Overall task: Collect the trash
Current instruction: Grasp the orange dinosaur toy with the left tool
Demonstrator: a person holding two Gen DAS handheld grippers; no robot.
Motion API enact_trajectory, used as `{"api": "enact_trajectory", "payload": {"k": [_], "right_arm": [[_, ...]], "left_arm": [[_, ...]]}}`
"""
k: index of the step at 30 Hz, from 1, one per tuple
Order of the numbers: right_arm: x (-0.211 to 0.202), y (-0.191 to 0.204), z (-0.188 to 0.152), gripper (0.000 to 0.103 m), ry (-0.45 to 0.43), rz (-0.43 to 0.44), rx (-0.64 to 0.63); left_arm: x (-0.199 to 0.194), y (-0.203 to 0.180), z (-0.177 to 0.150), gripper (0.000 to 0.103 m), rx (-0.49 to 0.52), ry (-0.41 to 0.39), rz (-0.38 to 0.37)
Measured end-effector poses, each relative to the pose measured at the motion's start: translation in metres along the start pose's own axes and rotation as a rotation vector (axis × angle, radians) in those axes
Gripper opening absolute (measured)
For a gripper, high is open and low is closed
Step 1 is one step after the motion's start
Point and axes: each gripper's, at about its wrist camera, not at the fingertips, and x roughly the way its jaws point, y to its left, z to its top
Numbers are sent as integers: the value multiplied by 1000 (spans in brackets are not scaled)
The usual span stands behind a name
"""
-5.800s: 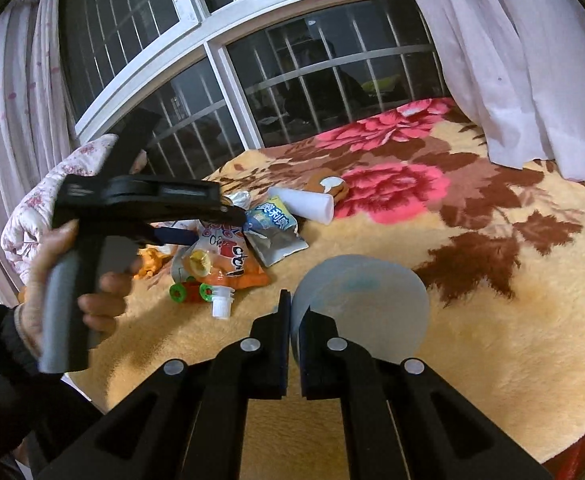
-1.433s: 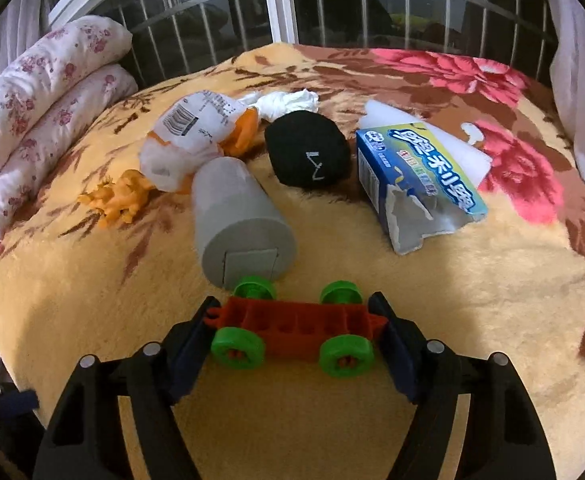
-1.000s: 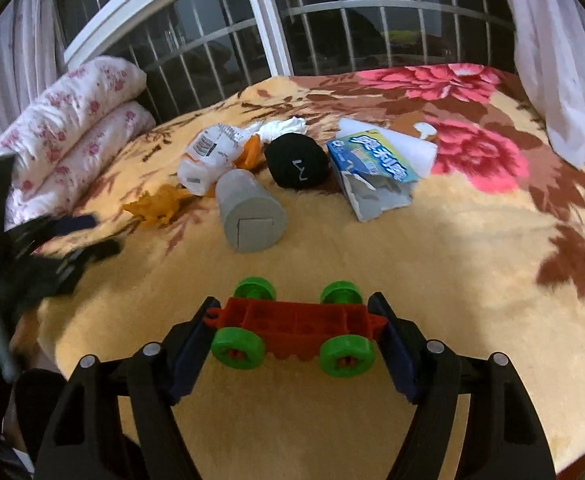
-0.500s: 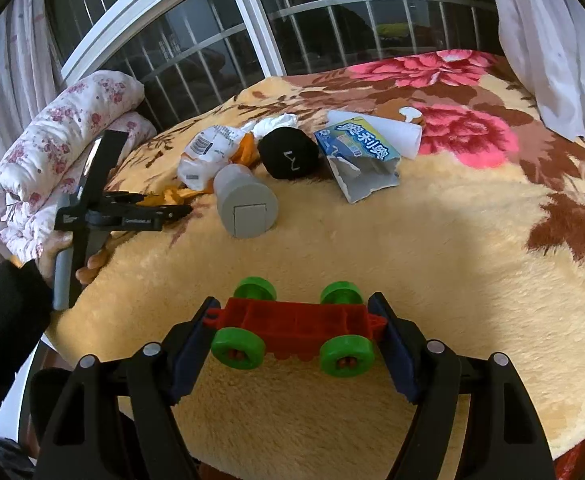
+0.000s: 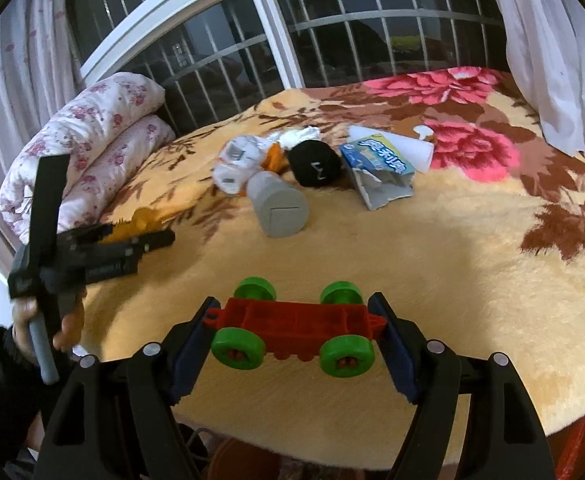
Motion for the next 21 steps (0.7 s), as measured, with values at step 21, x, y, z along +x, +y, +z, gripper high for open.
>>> {"api": "enact_trajectory", "payload": {"k": [21], "right_arm": [[-75, 30, -90, 74, 84, 22, -149]], "left_arm": [[-88, -96, -111, 65, 28, 17, -42]]}}
